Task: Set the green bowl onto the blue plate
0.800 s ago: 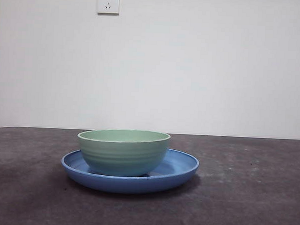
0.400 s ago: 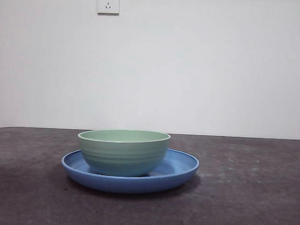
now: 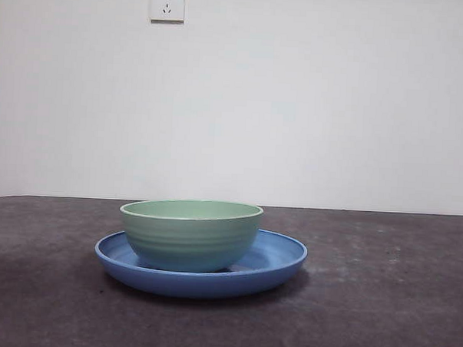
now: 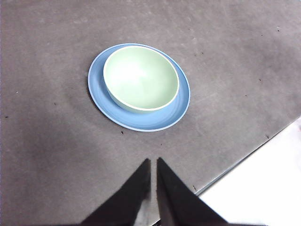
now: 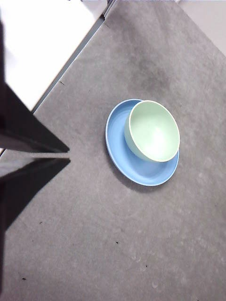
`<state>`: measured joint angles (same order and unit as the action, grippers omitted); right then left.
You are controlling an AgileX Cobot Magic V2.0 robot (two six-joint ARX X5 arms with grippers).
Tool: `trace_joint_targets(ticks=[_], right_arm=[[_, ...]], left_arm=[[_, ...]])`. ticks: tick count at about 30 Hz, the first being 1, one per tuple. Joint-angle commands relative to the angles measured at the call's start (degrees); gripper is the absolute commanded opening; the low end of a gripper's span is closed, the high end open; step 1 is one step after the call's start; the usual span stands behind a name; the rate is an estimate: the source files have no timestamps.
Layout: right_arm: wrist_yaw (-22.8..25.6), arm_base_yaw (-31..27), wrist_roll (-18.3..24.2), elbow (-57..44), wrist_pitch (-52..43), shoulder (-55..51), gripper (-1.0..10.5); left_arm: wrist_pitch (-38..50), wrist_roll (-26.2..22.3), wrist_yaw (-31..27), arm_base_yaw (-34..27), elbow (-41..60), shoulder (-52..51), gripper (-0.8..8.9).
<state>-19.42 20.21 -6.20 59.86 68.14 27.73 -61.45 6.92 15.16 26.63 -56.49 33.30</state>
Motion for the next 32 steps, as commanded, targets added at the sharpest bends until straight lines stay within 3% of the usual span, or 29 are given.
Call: trace_joint_targets(ticks=[1, 7, 8, 13, 16, 20, 23, 26, 32], right_arm=[[-0.04, 0.28, 0.22, 0.98, -0.59, 0.13, 0.2], [-0.02, 0.28, 0.22, 0.98, -0.59, 0.13, 0.1], [-0.02, 0.28, 0.22, 0.98, -0.59, 0.13, 0.1], [-0.07, 0.28, 0.22, 0.98, -0.83, 0.13, 0.1], [-0.02, 0.28, 0.22, 0.98, -0.85, 0.13, 0.1], [-0.04, 0.28, 0.22, 0.98, -0.83, 0.13, 0.1], [-0.04, 0.28, 0.22, 0.98, -0.83, 0.13, 0.1], [-0.02, 0.28, 0.22, 0.98, -0.85, 0.13, 0.1], [-0.02, 0.28, 0.22, 0.98, -0.83, 0.13, 0.1]], left_arm=[[1.11, -0.13, 0.26, 0.15, -0.72, 0.22, 0.20], [1.36, -0.31, 0.35, -6.84, 1.07, -1.60, 0.20], [2.82, -2.21, -1.14, -8.61, 2.38, -2.34, 0.24], [15.52, -8.63, -11.39, -14.78, 15.02, -9.46, 0.26], [26.49, -10.97, -13.16, -17.25, 25.22, -14.69, 0.25], [42.38, -10.08, -15.30, -19.93, 38.73, -21.09, 0.25], [50.75, -5.75, -15.43, -21.73, 47.04, -25.00, 0.25], [53.75, -5.03, -15.41, -23.54, 52.59, -28.06, 0.25], [51.63, -5.35, -15.45, -25.49, 55.84, -32.85, 0.25]])
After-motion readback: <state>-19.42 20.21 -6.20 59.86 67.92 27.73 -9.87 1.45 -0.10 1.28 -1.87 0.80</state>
